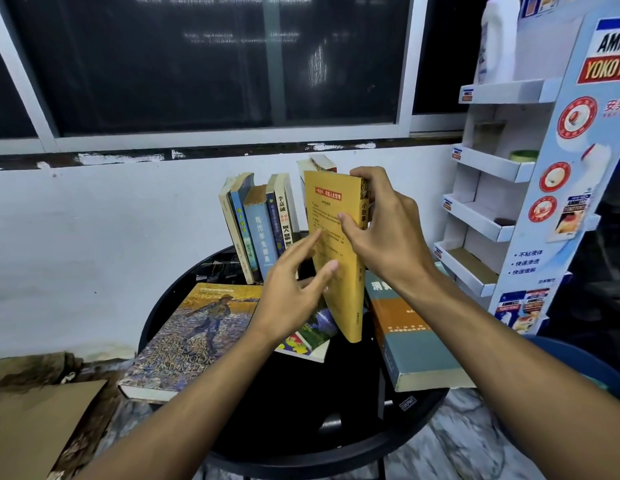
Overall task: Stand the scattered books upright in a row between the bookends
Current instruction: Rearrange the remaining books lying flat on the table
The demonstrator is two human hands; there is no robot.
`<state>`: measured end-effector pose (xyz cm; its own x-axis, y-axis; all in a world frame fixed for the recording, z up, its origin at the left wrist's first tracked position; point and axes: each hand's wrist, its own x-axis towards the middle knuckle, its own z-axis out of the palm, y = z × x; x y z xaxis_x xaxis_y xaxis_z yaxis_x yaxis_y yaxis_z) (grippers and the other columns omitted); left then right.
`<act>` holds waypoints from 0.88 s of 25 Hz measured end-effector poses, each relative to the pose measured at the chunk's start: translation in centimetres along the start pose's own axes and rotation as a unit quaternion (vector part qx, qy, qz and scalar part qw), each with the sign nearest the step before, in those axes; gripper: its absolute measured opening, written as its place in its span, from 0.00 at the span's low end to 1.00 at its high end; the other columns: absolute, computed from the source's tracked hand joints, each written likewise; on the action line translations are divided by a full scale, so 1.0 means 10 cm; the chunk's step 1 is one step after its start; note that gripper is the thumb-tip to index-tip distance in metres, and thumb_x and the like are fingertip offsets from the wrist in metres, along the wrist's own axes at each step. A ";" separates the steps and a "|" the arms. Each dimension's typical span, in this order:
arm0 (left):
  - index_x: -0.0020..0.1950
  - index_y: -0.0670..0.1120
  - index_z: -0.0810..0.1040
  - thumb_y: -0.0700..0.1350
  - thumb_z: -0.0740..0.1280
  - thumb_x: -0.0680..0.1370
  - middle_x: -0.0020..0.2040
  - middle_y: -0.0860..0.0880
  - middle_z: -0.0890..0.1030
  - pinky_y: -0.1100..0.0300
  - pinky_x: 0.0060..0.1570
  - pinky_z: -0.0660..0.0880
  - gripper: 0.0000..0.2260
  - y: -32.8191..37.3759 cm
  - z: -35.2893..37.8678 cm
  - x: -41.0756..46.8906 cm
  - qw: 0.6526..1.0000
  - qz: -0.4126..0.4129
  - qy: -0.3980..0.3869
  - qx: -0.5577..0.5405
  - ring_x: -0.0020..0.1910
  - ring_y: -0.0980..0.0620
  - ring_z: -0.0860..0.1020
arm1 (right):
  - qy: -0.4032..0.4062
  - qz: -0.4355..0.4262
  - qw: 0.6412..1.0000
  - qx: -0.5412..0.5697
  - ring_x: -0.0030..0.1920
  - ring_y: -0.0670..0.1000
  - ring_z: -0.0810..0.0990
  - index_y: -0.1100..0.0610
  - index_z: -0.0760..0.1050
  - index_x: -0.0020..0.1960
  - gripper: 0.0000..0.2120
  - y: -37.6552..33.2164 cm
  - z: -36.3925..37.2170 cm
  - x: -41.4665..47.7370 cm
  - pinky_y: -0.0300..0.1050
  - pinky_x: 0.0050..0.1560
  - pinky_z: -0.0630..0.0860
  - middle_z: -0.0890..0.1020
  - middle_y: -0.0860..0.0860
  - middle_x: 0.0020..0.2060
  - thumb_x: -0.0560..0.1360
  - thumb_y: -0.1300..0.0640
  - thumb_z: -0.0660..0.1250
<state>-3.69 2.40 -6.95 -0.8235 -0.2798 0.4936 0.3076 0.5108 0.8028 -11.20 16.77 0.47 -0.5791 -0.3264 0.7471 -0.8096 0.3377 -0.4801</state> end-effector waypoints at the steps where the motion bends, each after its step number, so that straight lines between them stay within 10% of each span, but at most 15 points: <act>1: 0.77 0.57 0.67 0.54 0.70 0.79 0.74 0.58 0.70 0.60 0.61 0.78 0.27 -0.03 -0.04 0.06 1.000 -0.006 0.014 0.016 0.71 0.59 0.69 | 0.003 -0.001 1.000 -0.008 0.49 0.43 0.79 0.54 0.68 0.68 0.24 0.01 -0.02 0.02 0.16 0.41 0.66 0.82 0.52 0.58 0.76 0.59 0.74; 14: 0.78 0.58 0.64 0.49 0.71 0.78 0.81 0.51 0.58 0.33 0.74 0.44 0.30 -0.45 -0.54 1.33 0.900 0.002 0.073 0.429 0.81 0.47 0.50 | -0.001 -0.022 0.999 -0.024 0.46 0.42 0.77 0.55 0.69 0.66 0.24 -0.04 0.05 0.30 0.17 0.40 0.68 0.83 0.51 0.53 0.74 0.60 0.75; 22: 0.73 0.58 0.70 0.53 0.72 0.77 0.70 0.53 0.76 0.30 0.72 0.42 0.25 -0.45 -0.58 1.48 0.877 0.003 0.061 0.476 0.76 0.48 0.65 | 0.005 -0.050 0.997 -0.065 0.44 0.54 0.81 0.50 0.71 0.63 0.22 -0.21 0.27 0.68 0.54 0.43 0.82 0.83 0.48 0.46 0.72 0.55 0.75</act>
<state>-14.51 -8.79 -1.33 -0.7487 -0.3300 0.5750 -0.2733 0.9438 0.1858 -13.71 11.44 5.34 -0.4944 -0.3562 0.7929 -0.8437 0.4163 -0.3390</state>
